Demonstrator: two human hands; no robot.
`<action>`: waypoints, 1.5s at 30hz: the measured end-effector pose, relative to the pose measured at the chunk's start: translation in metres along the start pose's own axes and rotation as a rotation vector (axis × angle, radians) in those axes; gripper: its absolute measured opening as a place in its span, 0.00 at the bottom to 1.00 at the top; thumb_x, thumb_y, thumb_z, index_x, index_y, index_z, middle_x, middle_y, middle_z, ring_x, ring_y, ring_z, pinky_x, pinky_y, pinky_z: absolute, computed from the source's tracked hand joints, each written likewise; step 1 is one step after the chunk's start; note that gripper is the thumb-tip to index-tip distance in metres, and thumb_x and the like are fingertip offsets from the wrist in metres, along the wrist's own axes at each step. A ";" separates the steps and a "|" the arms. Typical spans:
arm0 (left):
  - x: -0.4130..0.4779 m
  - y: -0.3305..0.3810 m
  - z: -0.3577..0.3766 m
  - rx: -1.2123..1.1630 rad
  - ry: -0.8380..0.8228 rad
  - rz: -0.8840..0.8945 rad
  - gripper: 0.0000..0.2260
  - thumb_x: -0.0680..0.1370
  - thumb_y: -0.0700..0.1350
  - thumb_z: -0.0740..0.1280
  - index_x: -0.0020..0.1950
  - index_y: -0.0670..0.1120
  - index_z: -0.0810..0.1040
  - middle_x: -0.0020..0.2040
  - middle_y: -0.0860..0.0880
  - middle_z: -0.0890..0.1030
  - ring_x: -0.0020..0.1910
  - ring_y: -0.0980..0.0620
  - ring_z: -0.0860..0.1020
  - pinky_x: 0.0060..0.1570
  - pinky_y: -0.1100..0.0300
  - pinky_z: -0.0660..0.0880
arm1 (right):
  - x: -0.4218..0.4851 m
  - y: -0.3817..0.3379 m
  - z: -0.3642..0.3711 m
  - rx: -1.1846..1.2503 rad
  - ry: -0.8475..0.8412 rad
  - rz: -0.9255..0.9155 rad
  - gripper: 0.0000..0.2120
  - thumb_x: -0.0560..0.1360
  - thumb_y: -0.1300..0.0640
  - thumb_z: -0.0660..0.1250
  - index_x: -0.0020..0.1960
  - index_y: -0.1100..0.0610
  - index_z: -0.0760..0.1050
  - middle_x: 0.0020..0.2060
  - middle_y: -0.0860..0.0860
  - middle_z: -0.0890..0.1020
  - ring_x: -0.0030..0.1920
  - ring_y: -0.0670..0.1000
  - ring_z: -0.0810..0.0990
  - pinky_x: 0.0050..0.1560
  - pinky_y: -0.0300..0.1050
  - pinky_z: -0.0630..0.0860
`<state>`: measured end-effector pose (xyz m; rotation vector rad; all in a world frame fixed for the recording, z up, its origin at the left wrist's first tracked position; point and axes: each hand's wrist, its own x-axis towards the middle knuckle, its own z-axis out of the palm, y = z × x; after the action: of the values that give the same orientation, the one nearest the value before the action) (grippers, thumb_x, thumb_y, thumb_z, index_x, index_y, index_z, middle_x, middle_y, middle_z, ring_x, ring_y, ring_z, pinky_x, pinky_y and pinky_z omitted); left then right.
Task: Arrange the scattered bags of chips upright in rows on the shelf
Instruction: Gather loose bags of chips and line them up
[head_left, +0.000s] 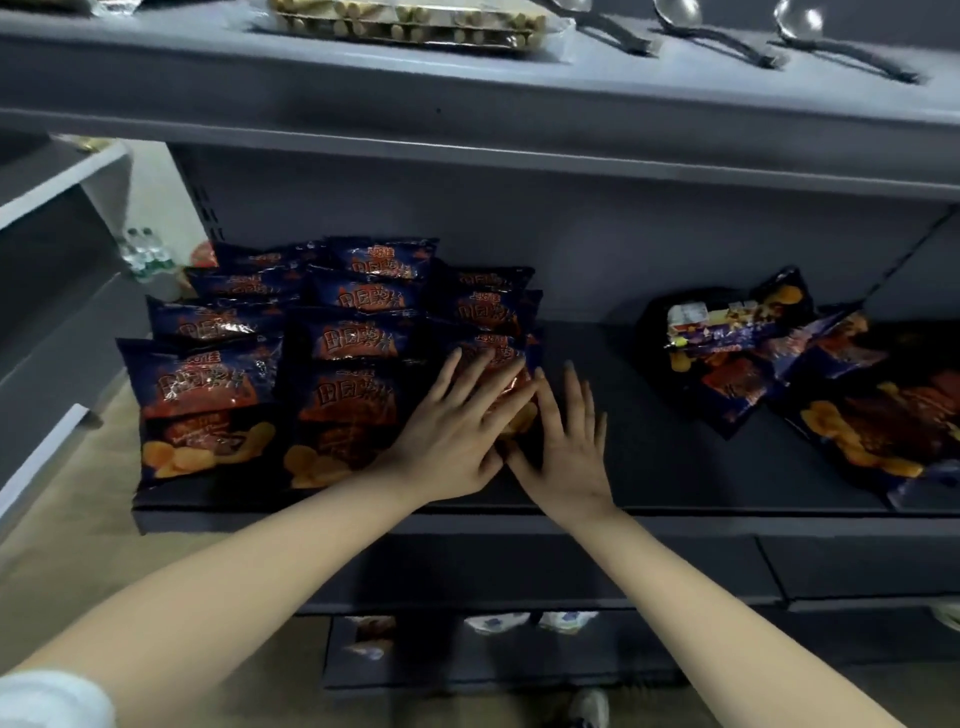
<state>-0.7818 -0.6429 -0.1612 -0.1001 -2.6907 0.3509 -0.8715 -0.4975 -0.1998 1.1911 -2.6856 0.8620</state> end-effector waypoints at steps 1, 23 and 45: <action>0.003 0.003 0.000 -0.017 -0.001 0.005 0.36 0.70 0.52 0.67 0.75 0.46 0.59 0.75 0.42 0.59 0.73 0.38 0.58 0.72 0.39 0.50 | -0.004 0.007 -0.005 -0.038 0.023 -0.003 0.39 0.73 0.37 0.57 0.74 0.36 0.35 0.74 0.44 0.34 0.75 0.52 0.35 0.72 0.61 0.38; 0.181 0.136 0.014 -0.003 -0.116 0.192 0.34 0.73 0.58 0.63 0.75 0.45 0.60 0.76 0.43 0.59 0.74 0.40 0.56 0.72 0.41 0.47 | -0.019 0.200 -0.148 -0.355 0.190 0.253 0.32 0.76 0.41 0.56 0.76 0.46 0.51 0.77 0.51 0.45 0.76 0.56 0.39 0.72 0.64 0.41; 0.340 0.322 0.032 -0.193 -0.097 0.295 0.34 0.76 0.62 0.51 0.77 0.44 0.53 0.77 0.45 0.54 0.75 0.42 0.54 0.73 0.45 0.45 | -0.082 0.356 -0.269 -0.358 0.313 0.449 0.29 0.76 0.45 0.62 0.74 0.50 0.60 0.77 0.52 0.51 0.77 0.58 0.45 0.73 0.65 0.43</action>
<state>-1.0984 -0.2973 -0.1371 -0.5540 -2.8021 0.1848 -1.1050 -0.1105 -0.1624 0.3520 -2.7117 0.5114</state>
